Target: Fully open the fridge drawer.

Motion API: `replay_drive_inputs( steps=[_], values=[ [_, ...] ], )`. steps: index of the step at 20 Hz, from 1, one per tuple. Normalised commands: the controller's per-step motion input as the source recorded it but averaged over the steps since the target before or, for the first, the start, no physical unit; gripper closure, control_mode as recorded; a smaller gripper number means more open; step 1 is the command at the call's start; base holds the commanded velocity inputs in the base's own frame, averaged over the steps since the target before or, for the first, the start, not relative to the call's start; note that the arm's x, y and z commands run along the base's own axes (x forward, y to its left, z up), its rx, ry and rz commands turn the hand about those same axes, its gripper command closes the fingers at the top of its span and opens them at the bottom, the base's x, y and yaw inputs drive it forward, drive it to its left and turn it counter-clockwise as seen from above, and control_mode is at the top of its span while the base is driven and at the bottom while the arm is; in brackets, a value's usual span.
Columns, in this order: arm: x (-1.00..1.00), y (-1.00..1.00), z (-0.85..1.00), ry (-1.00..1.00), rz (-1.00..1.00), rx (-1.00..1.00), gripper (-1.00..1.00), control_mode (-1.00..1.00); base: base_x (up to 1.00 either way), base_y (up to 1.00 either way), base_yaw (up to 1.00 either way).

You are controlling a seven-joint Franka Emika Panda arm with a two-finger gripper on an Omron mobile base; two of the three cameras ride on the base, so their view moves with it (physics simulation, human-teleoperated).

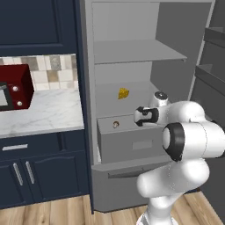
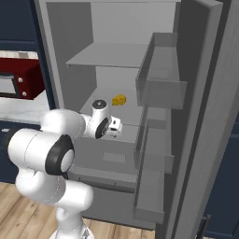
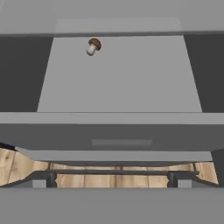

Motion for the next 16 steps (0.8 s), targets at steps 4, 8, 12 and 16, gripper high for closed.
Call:
replay_drive_inputs(
  steps=[4,8,12,16],
  values=[
    [0.33,0.00,-0.44,0.00,0.00,0.00,-1.00,-1.00,0.00,0.00,0.00],
    [0.33,0.00,-0.39,0.00,0.00,0.00,-1.00,-1.00,0.00,0.00,0.00],
    [0.27,0.00,-0.26,0.00,0.00,0.00,-1.00,-1.00,0.00,0.00,0.00],
    [0.26,0.00,-0.14,0.00,0.00,0.00,-1.00,-1.00,0.00,0.00,0.00]
  ],
)
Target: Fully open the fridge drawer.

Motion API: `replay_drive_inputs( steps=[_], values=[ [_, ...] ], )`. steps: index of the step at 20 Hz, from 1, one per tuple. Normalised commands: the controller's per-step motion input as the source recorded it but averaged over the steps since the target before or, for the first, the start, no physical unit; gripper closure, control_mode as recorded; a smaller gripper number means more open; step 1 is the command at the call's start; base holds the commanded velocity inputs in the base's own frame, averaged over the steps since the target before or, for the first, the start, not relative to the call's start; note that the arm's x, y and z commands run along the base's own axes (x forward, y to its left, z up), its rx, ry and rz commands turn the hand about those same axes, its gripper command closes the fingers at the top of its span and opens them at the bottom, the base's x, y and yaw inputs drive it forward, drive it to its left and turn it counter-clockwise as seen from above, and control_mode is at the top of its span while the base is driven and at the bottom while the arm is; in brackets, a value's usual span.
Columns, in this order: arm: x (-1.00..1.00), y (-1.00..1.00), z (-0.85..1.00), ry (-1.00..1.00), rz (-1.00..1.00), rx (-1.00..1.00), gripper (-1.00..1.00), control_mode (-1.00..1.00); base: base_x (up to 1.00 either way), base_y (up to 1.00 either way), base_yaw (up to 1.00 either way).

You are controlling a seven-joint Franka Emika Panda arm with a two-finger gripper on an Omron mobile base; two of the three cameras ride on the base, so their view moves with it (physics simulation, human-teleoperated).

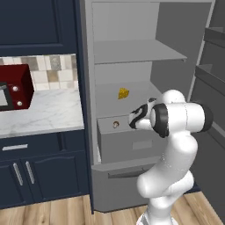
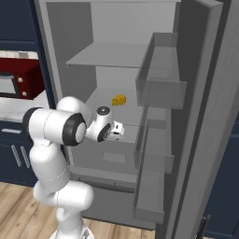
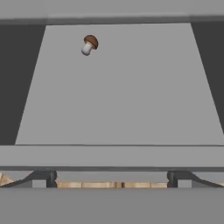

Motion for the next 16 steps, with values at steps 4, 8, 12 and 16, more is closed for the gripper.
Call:
replay_drive_inputs(
  steps=[4,8,12,16],
  values=[
    [0.22,0.00,-0.07,0.00,0.00,0.00,-1.00,-1.00,0.00,0.00,0.00],
    [0.04,0.00,-0.12,0.00,0.00,0.00,-1.00,-1.00,0.00,0.00,0.00],
    [0.00,0.00,-0.18,0.00,0.00,0.00,-1.00,-1.00,0.00,0.00,0.00],
    [0.00,-0.04,-0.25,0.00,0.00,0.00,-1.00,-1.00,0.00,0.00,0.00]
  ],
)
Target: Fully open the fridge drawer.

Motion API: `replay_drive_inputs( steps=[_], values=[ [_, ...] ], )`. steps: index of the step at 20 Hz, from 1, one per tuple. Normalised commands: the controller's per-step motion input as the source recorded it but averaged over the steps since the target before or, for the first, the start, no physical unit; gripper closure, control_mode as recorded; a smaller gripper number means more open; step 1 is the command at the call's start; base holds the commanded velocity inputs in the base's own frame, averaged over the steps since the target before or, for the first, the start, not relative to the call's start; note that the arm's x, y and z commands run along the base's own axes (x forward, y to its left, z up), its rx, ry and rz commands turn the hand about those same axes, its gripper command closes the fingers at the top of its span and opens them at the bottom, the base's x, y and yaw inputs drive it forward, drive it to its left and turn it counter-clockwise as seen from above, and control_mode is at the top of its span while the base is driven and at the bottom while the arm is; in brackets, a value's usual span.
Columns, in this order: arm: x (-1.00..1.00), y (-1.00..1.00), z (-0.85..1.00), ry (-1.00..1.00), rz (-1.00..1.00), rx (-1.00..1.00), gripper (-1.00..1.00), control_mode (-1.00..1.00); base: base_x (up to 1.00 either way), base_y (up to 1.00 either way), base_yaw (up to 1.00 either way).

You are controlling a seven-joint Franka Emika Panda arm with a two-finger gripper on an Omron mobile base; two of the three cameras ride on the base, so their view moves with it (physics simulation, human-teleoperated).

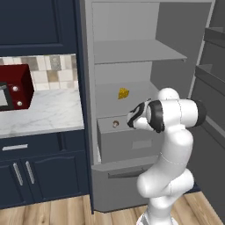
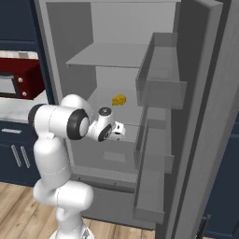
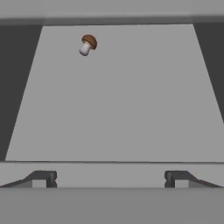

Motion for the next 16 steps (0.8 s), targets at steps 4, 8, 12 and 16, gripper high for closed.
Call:
replay_drive_inputs(
  steps=[4,8,12,16],
  values=[
    [-0.19,-0.07,-0.29,0.02,-0.01,0.00,-1.00,-1.00,0.00,0.00,0.00],
    [-0.87,-0.22,-0.32,0.05,-0.04,0.00,-1.00,-1.00,0.00,0.00,0.00],
    [-1.00,-0.31,-0.39,0.01,-0.02,0.00,-1.00,-1.00,0.00,0.00,0.00],
    [-1.00,-0.26,-0.41,0.06,-0.01,0.00,-1.00,-1.00,0.00,0.00,0.00]
  ],
)
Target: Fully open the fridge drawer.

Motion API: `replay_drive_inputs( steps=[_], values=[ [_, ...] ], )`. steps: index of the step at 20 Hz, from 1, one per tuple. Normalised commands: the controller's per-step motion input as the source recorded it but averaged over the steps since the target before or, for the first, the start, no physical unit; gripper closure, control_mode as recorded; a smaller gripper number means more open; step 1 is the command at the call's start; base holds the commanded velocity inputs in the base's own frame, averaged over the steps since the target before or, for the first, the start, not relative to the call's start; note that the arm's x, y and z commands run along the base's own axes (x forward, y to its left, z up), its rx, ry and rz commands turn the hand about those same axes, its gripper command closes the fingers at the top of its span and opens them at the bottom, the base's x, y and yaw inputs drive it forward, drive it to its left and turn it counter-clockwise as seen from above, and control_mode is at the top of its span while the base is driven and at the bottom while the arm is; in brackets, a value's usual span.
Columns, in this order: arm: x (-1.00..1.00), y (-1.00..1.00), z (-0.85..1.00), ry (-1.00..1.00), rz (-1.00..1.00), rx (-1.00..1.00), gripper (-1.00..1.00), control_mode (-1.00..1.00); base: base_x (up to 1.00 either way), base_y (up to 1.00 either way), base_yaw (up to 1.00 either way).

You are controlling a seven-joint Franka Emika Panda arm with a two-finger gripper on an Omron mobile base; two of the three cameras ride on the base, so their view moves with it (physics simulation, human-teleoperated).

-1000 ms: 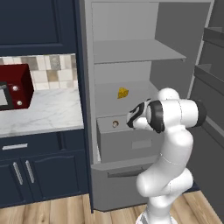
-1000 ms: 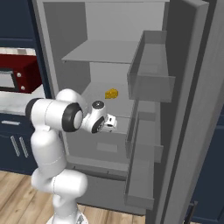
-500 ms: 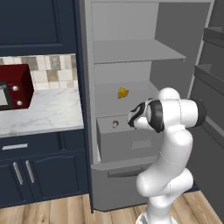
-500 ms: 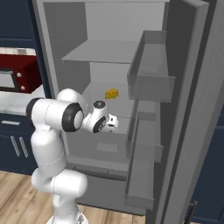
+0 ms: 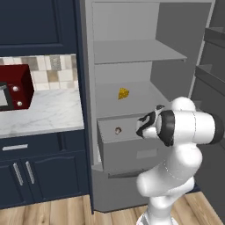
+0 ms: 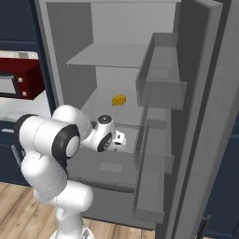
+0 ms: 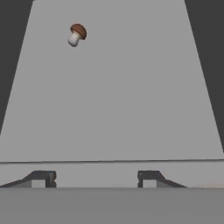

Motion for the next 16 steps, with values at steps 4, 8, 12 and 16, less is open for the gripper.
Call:
replay_drive_inputs(
  steps=[4,8,12,16],
  values=[
    [-1.00,-0.25,-0.35,0.08,-0.01,0.00,-1.00,-1.00,0.00,0.00,0.00],
    [-1.00,-0.18,-0.22,0.12,-0.03,0.00,-1.00,-1.00,0.00,0.00,0.00],
    [-1.00,-0.15,-0.17,0.15,-0.05,0.00,-1.00,-1.00,0.00,0.00,0.00],
    [-1.00,-0.17,-0.19,0.18,-0.06,0.00,-1.00,-1.00,0.00,0.00,0.00]
  ],
)
